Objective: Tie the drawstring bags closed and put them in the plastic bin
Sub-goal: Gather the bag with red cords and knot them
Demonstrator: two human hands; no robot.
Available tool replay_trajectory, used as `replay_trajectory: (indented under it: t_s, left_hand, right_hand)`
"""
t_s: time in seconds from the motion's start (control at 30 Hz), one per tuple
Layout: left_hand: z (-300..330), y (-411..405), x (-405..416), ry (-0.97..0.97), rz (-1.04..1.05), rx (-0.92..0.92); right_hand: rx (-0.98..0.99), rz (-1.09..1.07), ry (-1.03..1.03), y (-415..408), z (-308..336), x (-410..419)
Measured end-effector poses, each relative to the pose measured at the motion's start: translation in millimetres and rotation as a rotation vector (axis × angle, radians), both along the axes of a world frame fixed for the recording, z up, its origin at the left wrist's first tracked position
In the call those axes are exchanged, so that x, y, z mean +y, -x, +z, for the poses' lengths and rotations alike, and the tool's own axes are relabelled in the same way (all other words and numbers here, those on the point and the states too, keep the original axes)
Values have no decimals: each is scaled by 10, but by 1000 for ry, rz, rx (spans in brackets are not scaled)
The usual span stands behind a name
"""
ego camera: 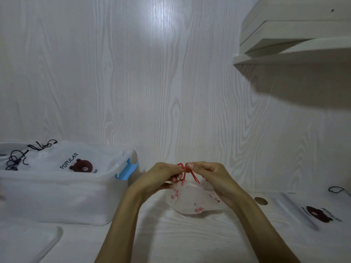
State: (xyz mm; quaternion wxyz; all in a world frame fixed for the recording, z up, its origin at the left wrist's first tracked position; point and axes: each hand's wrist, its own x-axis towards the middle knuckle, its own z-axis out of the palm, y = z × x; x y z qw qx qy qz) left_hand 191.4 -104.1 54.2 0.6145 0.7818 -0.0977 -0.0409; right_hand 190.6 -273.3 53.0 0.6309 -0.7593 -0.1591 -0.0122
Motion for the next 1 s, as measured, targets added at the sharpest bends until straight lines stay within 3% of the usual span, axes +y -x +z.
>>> replay_trajectory:
  t_s: [0.27,0.47,0.7,0.87,1.0]
  left_hand:
    - [1,42,-35,-128,-147,-100]
    - [-12,65,-31,-156,-78,-183]
    - [20,137,78,-206,-199,-143]
    - [57,189,150,-287,-287,-100]
    - [69,226,190,-311,-362,-72]
  right_hand:
    - [62,-47,-141,-8,12,116]
    - [-8,-95,-152,60,39,231]
    - [-214,-145,160,60,209,79]
    - [-367,167,658,24,194,-159]
    - [-426,226,671,5,142,-124]
